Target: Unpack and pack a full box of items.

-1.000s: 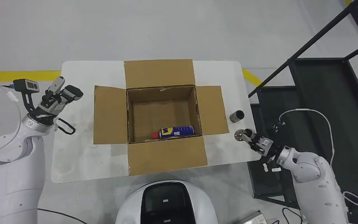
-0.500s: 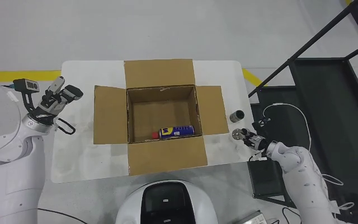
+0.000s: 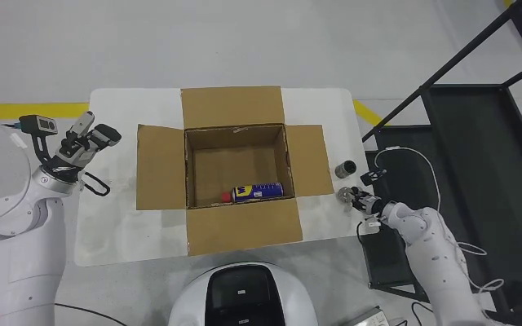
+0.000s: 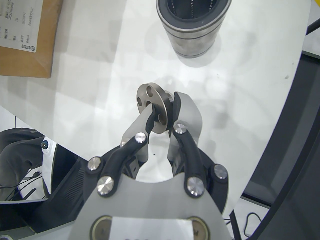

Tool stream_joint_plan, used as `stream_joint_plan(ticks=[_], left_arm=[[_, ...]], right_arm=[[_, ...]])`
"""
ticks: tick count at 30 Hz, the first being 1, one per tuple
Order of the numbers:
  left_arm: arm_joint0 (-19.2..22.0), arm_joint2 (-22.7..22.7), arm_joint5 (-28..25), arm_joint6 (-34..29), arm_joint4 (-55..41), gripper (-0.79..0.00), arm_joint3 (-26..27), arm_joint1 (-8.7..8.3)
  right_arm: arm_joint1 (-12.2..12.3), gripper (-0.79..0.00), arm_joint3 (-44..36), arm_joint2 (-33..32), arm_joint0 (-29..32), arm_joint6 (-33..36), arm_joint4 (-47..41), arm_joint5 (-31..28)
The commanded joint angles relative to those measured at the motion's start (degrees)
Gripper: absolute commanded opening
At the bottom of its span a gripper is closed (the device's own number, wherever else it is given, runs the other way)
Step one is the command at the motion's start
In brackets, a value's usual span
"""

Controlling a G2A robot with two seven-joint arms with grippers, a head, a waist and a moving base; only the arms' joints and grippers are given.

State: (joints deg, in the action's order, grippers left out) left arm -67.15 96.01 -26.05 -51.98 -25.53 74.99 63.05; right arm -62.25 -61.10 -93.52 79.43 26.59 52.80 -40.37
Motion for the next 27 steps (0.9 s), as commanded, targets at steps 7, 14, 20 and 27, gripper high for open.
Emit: stream_joint_plan(ticks=[7, 14, 20, 27], left_arm=[[0.0, 0.0, 0.0, 0.0, 0.0, 0.0, 0.0, 0.0], [0.0, 0.0, 0.0, 0.0, 0.0, 0.0, 0.0, 0.0], [0.0, 0.0, 0.0, 0.0, 0.0, 0.0, 0.0, 0.0], [0.0, 0.0, 0.0, 0.0, 0.0, 0.0, 0.0, 0.0]], right_arm=[[-0.19, -0.591, 2.32, 2.59, -2.16, -1.49, 0.28, 1.33], [-0.03, 0.0, 3.8, 3.22, -2.7, -2.05, -0.62, 1.24], [0.66, 0.0, 2.1, 1.53, -1.07, -3.33, -2.35, -2.06], [1.87, 0.0, -3.58, -1.99, 3.5, -4.02, -3.01, -5.79]])
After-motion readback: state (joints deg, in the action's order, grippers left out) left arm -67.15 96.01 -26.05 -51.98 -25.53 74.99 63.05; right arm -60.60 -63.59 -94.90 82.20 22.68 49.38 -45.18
